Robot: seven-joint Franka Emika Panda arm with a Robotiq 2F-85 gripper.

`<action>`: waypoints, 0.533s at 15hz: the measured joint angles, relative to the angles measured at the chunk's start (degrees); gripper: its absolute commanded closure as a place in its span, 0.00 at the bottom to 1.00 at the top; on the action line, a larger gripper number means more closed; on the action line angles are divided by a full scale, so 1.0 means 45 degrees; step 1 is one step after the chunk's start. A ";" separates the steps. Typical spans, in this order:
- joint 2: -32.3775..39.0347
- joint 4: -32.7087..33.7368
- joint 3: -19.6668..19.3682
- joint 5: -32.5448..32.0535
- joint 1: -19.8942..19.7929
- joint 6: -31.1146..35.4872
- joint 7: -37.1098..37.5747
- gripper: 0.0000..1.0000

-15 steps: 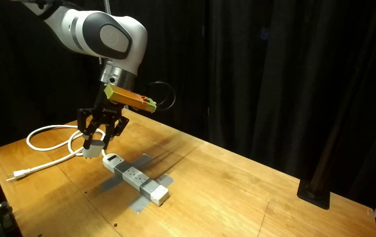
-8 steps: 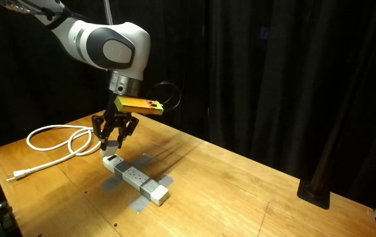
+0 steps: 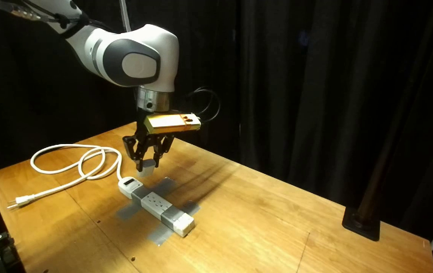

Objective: Put the charging block on the extension sockets

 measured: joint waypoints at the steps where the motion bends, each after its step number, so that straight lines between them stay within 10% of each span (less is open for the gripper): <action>1: 0.0000 -0.0009 -0.0112 -0.0079 0.0001 0.0087 0.0018 0.77; 8: 0.0252 -0.0242 -0.0767 -0.1292 0.0037 0.0853 0.0948 0.77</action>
